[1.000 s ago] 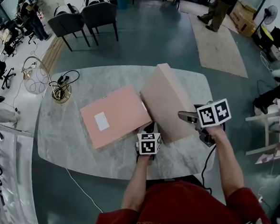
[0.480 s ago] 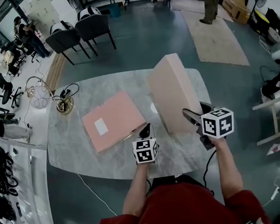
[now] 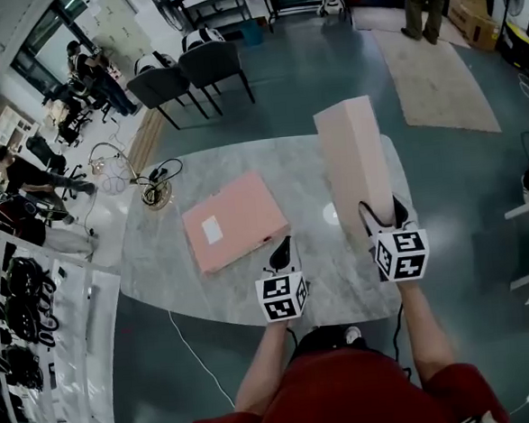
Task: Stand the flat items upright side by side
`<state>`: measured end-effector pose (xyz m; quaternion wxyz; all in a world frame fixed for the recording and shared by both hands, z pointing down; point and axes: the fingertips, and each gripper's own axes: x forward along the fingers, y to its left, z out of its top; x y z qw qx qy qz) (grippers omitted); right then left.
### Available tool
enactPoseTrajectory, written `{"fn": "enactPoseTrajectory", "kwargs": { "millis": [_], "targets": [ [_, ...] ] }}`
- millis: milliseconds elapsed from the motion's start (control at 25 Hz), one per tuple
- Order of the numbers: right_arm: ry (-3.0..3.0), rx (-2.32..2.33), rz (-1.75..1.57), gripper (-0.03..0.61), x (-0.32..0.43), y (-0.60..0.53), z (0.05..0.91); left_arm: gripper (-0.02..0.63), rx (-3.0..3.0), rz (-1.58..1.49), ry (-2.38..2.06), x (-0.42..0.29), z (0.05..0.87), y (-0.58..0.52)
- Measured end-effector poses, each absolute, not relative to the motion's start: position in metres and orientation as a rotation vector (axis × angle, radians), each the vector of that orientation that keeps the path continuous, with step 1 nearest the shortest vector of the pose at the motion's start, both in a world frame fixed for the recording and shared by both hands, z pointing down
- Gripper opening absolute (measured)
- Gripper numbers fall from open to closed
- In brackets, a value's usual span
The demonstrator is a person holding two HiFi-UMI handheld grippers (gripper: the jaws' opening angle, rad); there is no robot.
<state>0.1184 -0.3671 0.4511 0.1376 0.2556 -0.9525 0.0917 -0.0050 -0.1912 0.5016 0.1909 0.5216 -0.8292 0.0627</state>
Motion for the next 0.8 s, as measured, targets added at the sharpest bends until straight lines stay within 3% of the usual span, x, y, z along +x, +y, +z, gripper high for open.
{"fn": "enactPoseTrajectory", "kwargs": {
  "millis": [800],
  "targets": [
    [-2.649,0.779,0.249,0.281,0.13,-0.351,0.509,0.005,1.382,0.261,-2.381,0.034,0.5,-0.153]
  ]
}}
